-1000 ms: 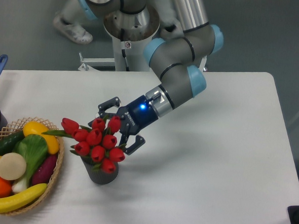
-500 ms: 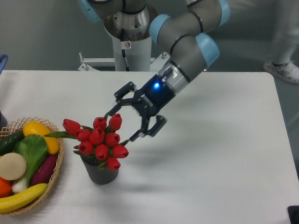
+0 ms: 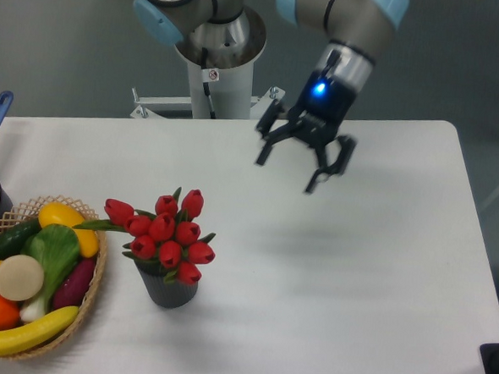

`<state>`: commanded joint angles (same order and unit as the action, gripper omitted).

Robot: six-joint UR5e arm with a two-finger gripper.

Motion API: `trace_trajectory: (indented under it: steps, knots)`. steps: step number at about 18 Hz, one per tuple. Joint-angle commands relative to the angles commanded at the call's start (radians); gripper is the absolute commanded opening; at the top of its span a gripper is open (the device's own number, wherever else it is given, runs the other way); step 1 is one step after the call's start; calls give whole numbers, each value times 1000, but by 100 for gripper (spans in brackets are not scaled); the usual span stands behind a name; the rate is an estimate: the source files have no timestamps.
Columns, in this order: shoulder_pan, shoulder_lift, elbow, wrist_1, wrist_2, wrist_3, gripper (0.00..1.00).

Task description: Insert the flowers into the vase

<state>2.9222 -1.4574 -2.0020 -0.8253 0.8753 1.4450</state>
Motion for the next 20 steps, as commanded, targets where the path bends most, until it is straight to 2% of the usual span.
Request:
trace_trajectory:
  steps: [3,6,9,11,13,15,20]
  knots:
    - [-3,32,38,-40,120,8,100]
    - [-12,40,92,-99,284,89,100]
    - [-9,45,147,-240,341,181,100]
    - [-2,45,187,-342,434,280,100]
    - [9,48,206,-402,497,371,100]
    - [11,57,204,-434,502,428,100]
    - [-8,55,192,-448,499,433,100]
